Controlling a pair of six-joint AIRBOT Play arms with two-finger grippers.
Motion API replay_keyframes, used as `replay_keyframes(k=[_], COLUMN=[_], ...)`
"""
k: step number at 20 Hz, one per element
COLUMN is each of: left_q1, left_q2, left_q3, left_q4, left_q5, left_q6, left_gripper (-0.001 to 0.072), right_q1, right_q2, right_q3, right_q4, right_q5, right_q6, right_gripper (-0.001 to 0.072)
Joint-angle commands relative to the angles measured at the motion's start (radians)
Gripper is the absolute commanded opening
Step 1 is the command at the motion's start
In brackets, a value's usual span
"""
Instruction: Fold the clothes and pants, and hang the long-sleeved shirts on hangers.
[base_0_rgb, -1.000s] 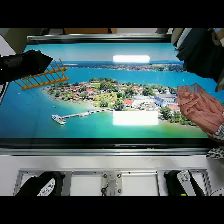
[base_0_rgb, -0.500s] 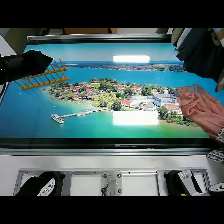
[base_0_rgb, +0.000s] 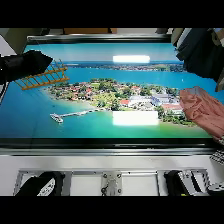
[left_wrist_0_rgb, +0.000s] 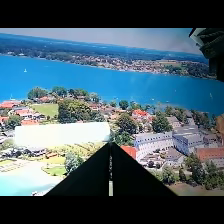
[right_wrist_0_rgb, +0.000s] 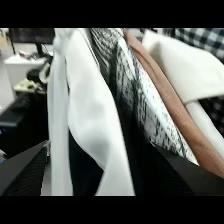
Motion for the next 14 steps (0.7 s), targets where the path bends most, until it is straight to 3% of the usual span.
replay_keyframes(k=[1,3,5,8,9,10,11,14], left_q1=[0.000,0.000,-0.001,-0.001,-0.001,-0.003,-0.013,-0.079], left_q2=[-0.001,-0.001,-0.001,-0.001,-0.001,-0.001,0.002,0.020], left_q3=[0.000,0.000,0.000,-0.001,-0.002,-0.004,-0.019,-0.127], left_q4=[0.000,0.000,0.000,0.000,0.000,0.000,0.000,0.000], left_q5=[0.000,0.000,0.000,-0.014,-0.028,-0.046,-0.048,-0.002], left_q6=[0.000,0.000,0.000,0.000,0.000,0.000,0.000,0.000], left_gripper=[0.0018,0.0018,0.0017,0.0017,0.0017,0.0017,0.0017,0.0017], right_q1=[0.012,0.056,0.130,0.293,0.358,0.436,0.518,0.846], right_q2=[0.037,0.056,0.059,0.026,0.005,-0.017,-0.037,-0.077], right_q3=[0.001,0.001,0.000,0.000,0.000,-0.004,-0.011,-0.072], right_q4=[0.315,0.482,0.621,0.861,0.948,1.010,1.034,0.924], right_q5=[-0.197,-0.213,-0.121,0.113,0.228,0.330,0.405,0.481], right_q6=[0.000,-0.010,-0.113,-0.463,-0.590,-0.693,-0.759,-0.829], right_gripper=[0.0683,0.0683,0.0683,0.0674,0.0643,0.0548,0.0511,0.0514])
